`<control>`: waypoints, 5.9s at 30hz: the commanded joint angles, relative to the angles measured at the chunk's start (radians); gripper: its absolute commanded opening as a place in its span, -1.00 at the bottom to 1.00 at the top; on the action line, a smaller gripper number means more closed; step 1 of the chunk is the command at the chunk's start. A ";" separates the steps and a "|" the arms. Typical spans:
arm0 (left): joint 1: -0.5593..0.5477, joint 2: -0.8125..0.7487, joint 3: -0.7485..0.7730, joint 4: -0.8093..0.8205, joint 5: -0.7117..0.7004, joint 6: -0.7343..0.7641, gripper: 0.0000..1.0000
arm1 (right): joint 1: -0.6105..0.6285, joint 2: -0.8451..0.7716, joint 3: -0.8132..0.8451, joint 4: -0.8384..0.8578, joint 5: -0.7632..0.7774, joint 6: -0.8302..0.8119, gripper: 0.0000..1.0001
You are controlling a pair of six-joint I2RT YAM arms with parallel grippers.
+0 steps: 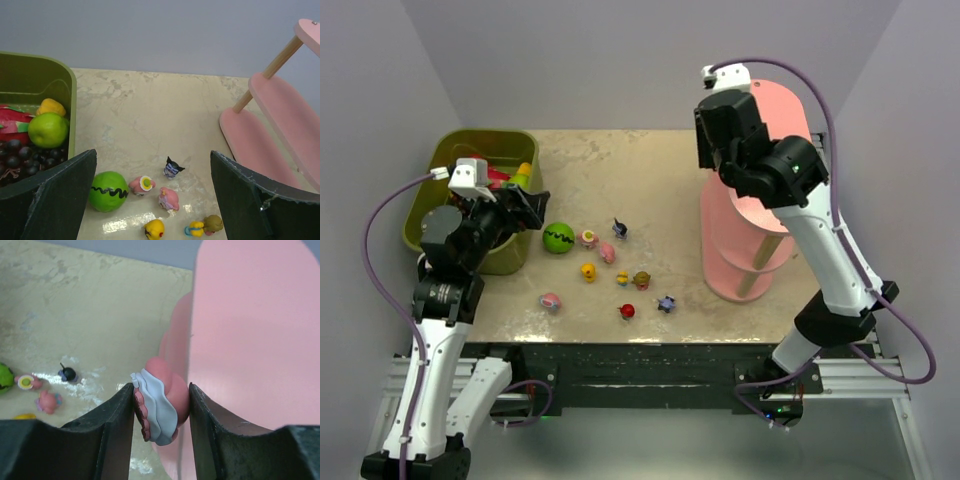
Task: Place and organize the plastic toys onto the shelf
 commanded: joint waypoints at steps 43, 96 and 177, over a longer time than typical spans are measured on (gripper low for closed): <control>0.005 0.033 -0.063 0.070 0.044 -0.006 0.99 | -0.386 0.215 0.198 0.099 -0.228 -0.181 0.15; 0.005 0.040 -0.066 0.070 0.047 -0.007 0.99 | -0.388 0.144 0.010 0.319 -0.078 -0.033 -0.27; 0.005 -0.010 -0.123 0.043 0.053 0.003 0.99 | 0.324 -0.242 -0.881 0.671 -0.590 -0.142 0.46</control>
